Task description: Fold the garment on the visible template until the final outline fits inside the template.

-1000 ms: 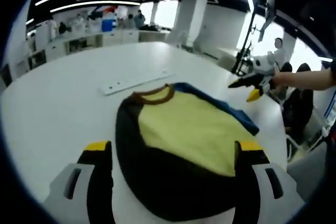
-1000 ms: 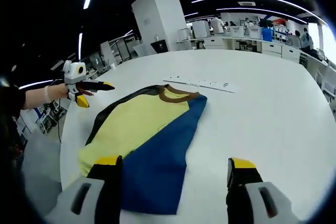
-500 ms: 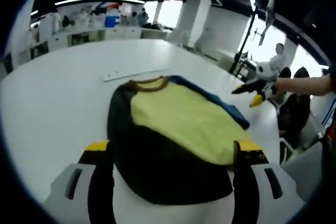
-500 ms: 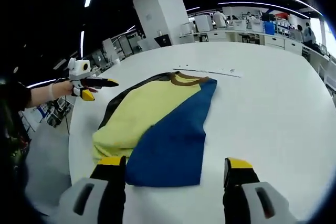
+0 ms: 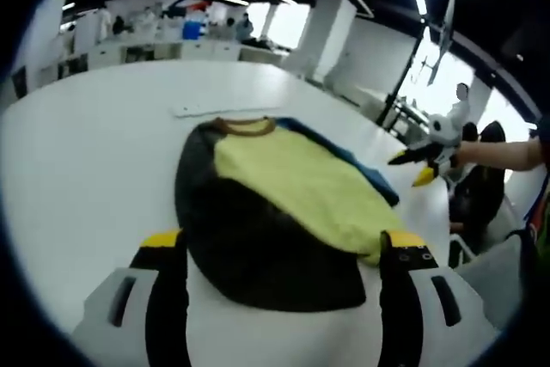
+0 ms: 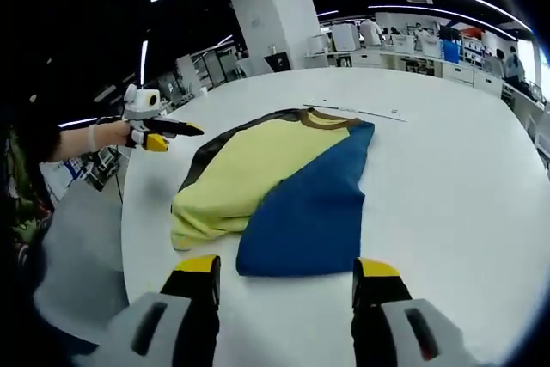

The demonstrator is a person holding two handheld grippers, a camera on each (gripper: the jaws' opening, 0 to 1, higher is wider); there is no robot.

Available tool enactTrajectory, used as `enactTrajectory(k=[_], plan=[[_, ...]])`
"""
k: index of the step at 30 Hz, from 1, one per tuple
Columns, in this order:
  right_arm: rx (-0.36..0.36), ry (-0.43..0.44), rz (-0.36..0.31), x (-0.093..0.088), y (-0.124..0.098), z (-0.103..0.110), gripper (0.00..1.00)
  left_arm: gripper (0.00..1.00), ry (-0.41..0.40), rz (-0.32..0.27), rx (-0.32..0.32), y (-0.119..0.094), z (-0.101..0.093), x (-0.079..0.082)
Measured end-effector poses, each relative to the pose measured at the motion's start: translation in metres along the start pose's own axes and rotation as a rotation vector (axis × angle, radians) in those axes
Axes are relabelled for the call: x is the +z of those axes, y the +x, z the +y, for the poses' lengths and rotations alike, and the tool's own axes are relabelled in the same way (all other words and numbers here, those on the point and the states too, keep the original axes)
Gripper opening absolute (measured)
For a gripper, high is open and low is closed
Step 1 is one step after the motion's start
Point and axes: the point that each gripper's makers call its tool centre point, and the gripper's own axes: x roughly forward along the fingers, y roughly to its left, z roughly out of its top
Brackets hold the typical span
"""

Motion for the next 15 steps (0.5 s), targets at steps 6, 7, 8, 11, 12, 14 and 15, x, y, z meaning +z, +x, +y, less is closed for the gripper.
enactTrajectory(k=[6, 7, 8, 11, 12, 14, 15], plan=[[0.018, 0.004, 0.015, -0.008, 0.003, 0.012, 0.57, 0.88, -0.012, -0.008, -0.011, -0.003, -0.010, -0.005], [0.030, 0.017, 0.008, -0.007, 0.003, 0.017, 0.55, 0.87, -0.015, -0.007, -0.014, -0.003, -0.011, -0.006], [0.042, 0.028, 0.002, -0.007, 0.004, 0.020, 0.54, 0.87, -0.017, -0.004, -0.019, -0.003, -0.014, -0.009], [0.050, 0.009, 0.010, -0.009, 0.006, 0.028, 0.51, 0.86, -0.023, 0.001, -0.028, -0.002, -0.021, -0.016], [0.052, 0.002, 0.012, -0.010, 0.007, 0.028, 0.51, 0.86, -0.022, 0.002, -0.032, -0.002, -0.023, -0.019], [0.045, -0.008, 0.025, -0.013, 0.009, 0.028, 0.49, 0.85, -0.035, 0.006, -0.039, -0.001, -0.025, -0.024], [0.018, -0.041, 0.023, -0.013, 0.009, 0.024, 0.47, 0.85, -0.047, 0.006, -0.042, -0.002, -0.028, -0.026]])
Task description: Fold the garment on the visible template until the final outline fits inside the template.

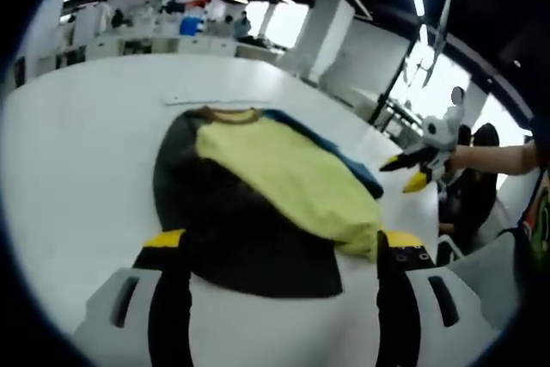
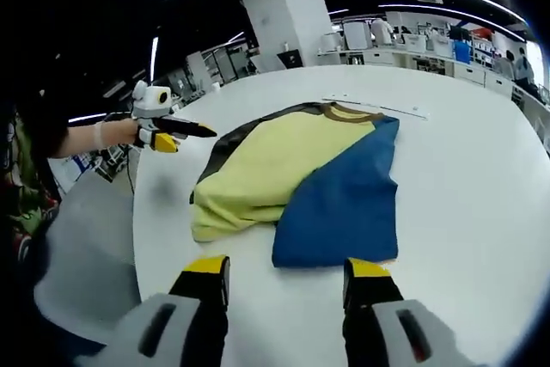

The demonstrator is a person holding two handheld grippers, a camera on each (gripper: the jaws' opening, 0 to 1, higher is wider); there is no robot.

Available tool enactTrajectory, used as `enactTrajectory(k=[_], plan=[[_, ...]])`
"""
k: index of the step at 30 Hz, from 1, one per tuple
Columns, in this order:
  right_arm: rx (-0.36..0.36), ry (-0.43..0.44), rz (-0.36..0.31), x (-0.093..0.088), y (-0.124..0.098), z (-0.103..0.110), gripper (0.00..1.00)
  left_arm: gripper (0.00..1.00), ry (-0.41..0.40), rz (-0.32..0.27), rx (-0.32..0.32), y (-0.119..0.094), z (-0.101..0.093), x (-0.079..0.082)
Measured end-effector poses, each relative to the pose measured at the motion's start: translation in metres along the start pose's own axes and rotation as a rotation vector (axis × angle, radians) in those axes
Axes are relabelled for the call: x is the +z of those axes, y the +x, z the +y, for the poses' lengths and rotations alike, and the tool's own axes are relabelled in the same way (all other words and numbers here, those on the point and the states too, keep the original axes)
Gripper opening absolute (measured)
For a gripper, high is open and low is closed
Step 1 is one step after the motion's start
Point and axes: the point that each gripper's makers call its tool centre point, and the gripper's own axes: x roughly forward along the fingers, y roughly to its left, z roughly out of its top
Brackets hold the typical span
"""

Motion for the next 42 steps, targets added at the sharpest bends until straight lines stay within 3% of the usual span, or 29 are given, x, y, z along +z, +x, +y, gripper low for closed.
enactTrajectory(k=[3, 8, 27, 33, 35, 37, 42], plan=[[-0.058, -0.108, -0.022, 0.006, 0.000, -0.007, 0.40, 0.85, -0.009, 0.000, -0.002, 0.000, 0.000, -0.003], [-0.045, -0.159, -0.047, 0.014, 0.000, -0.001, 0.33, 0.85, -0.015, -0.001, 0.004, -0.003, 0.005, -0.001], [-0.054, -0.455, 0.090, -0.002, 0.021, 0.002, 0.21, 0.83, -0.031, -0.009, -0.017, -0.002, -0.005, -0.002], [-0.050, -0.501, 0.120, -0.008, 0.027, 0.002, 0.20, 0.81, -0.036, -0.006, -0.026, -0.001, -0.011, -0.003], [-0.045, -0.501, 0.120, -0.007, 0.028, 0.003, 0.20, 0.78, -0.030, -0.006, -0.034, -0.001, -0.018, -0.003], [-0.043, -0.508, 0.115, -0.005, 0.028, 0.004, 0.19, 0.72, 0.066, -0.008, -0.067, 0.002, -0.036, 0.001], [-0.037, -0.503, 0.118, -0.005, 0.030, 0.005, 0.18, 0.64, 0.156, -0.036, -0.104, 0.020, -0.074, 0.007]])
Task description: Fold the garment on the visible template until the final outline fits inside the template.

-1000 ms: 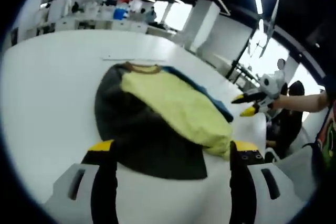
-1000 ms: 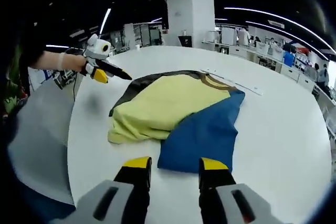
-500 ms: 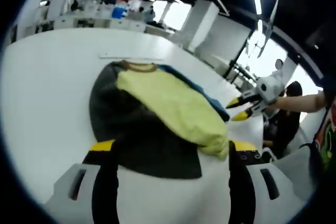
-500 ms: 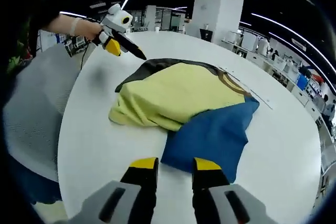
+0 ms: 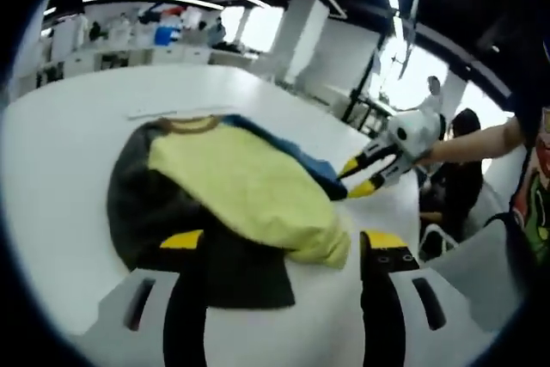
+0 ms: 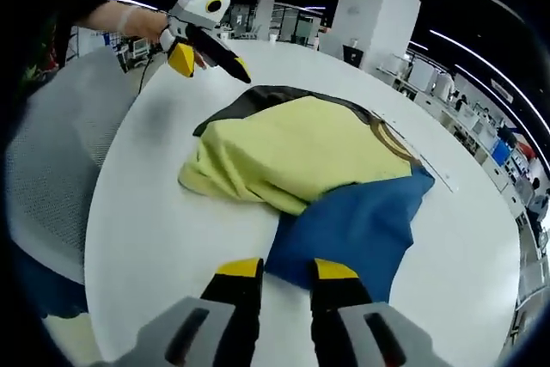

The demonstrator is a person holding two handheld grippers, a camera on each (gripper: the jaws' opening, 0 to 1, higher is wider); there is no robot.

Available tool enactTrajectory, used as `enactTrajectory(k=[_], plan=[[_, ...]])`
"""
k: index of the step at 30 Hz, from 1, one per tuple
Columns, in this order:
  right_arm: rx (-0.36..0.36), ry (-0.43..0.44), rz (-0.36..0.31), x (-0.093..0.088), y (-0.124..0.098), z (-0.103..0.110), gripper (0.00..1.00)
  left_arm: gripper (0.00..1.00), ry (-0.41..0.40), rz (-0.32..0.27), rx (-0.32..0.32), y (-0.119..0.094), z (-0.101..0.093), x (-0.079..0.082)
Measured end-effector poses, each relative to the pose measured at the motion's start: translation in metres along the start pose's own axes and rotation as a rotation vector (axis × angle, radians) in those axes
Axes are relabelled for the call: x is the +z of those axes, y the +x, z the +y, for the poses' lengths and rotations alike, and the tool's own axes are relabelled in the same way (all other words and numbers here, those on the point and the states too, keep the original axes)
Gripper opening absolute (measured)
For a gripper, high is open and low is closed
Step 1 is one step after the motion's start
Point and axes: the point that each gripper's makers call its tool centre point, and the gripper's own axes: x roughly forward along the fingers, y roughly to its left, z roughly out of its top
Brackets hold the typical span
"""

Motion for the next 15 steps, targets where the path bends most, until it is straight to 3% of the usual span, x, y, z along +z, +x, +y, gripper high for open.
enactTrajectory(k=[7, 9, 15], plan=[[-0.003, 0.003, -0.005, 0.001, -0.004, -0.003, 0.18, 0.53, 0.091, 0.014, -0.040, 0.037, -0.030, -0.006], [-0.001, 0.010, -0.005, 0.001, -0.005, -0.003, 0.18, 0.54, 0.059, 0.007, -0.064, 0.045, -0.037, -0.005], [-0.006, 0.011, -0.007, 0.001, -0.006, -0.003, 0.18, 0.46, 0.118, 0.003, -0.037, 0.058, -0.038, -0.002]])
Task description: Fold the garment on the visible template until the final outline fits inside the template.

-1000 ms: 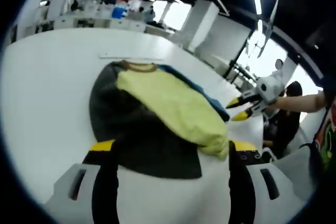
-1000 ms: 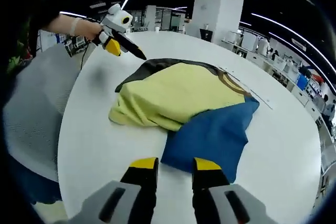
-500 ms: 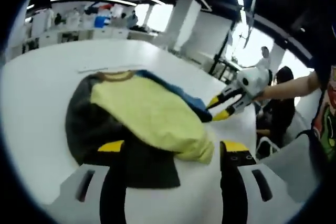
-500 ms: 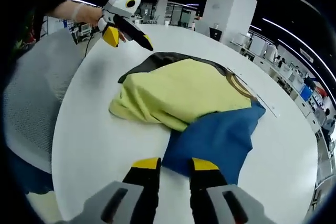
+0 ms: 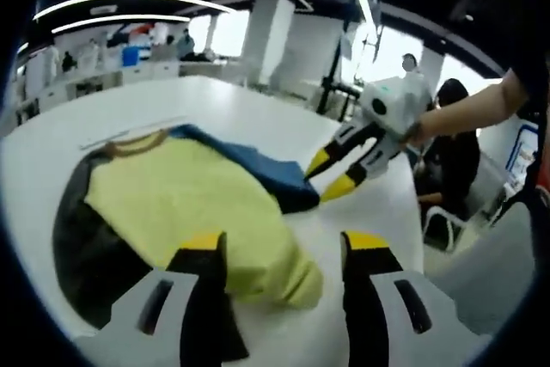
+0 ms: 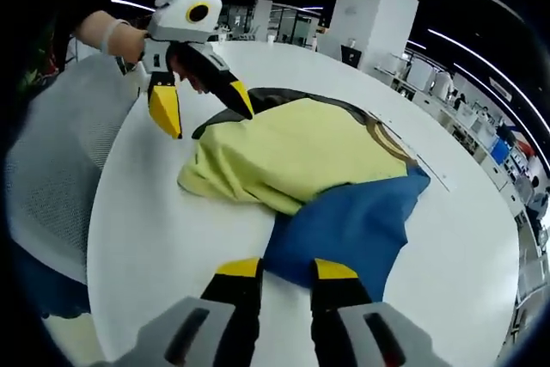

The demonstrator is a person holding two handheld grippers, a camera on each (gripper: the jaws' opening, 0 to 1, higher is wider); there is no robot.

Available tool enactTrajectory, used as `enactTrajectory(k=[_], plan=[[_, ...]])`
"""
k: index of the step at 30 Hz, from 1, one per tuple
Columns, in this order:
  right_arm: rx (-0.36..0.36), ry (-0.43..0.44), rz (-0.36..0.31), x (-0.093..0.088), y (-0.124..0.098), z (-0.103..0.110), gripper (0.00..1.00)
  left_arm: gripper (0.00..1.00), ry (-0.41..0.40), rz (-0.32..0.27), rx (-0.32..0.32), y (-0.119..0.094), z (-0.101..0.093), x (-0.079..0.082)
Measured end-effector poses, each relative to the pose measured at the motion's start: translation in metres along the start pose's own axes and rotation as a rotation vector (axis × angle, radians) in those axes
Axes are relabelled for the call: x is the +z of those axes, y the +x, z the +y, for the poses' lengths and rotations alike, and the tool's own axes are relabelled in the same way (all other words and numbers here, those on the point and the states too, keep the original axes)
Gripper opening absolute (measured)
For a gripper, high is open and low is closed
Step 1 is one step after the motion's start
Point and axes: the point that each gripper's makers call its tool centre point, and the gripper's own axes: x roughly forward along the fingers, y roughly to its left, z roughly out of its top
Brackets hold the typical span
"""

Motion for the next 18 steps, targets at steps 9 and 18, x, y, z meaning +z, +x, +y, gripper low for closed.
enactTrajectory(k=[9, 18], plan=[[0.008, -0.011, 0.002, -0.001, 0.005, 0.004, 0.18, 0.30, 0.036, -0.009, 0.010, 0.016, -0.007, 0.001], [0.000, 0.006, -0.008, 0.000, 0.005, 0.004, 0.18, 0.14, 0.106, 0.047, 0.083, 0.025, 0.004, -0.019]])
